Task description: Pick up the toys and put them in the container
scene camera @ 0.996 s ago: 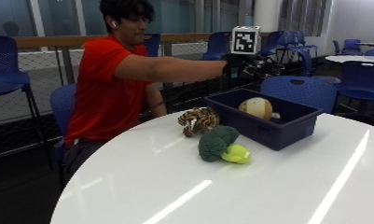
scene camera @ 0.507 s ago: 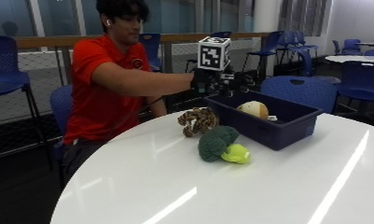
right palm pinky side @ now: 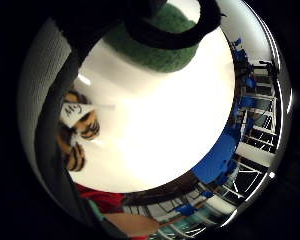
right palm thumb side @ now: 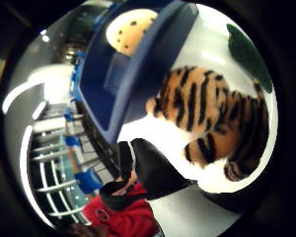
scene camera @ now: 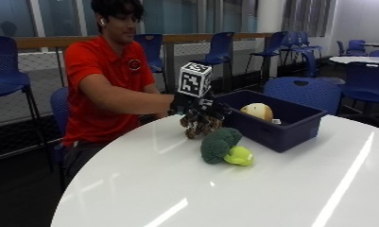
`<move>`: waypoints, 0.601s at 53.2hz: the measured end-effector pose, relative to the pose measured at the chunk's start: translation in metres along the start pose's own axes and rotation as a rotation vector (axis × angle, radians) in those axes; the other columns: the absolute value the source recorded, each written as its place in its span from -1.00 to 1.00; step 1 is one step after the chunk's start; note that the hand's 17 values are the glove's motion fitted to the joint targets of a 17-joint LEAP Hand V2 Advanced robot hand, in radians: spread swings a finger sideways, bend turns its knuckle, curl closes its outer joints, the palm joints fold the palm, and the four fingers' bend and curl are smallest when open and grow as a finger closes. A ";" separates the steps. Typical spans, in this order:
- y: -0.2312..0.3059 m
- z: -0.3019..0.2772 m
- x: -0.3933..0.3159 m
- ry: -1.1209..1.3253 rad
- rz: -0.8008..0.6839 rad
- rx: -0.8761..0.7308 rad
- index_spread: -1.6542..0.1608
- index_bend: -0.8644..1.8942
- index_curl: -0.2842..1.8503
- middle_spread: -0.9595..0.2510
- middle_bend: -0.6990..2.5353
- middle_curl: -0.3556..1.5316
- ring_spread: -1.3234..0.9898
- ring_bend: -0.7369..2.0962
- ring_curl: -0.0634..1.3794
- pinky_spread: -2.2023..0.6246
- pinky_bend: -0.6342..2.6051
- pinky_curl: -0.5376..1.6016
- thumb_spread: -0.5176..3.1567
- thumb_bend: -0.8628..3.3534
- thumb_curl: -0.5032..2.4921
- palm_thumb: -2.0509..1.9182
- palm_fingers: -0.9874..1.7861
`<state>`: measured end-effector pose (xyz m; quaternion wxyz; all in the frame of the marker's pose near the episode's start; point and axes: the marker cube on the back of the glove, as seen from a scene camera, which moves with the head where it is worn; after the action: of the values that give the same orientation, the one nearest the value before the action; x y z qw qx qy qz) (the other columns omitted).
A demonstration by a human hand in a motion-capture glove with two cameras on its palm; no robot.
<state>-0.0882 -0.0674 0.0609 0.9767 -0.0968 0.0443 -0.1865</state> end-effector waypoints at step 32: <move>-0.012 0.050 -0.002 0.041 0.060 -0.028 0.47 -0.28 -0.53 0.43 -0.44 -0.36 -0.01 -0.12 -0.45 0.48 0.00 -0.16 -0.15 -0.60 -0.49 0.04 -0.15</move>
<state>-0.0880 -0.0695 0.1119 0.9793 -0.1051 0.0697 -0.1584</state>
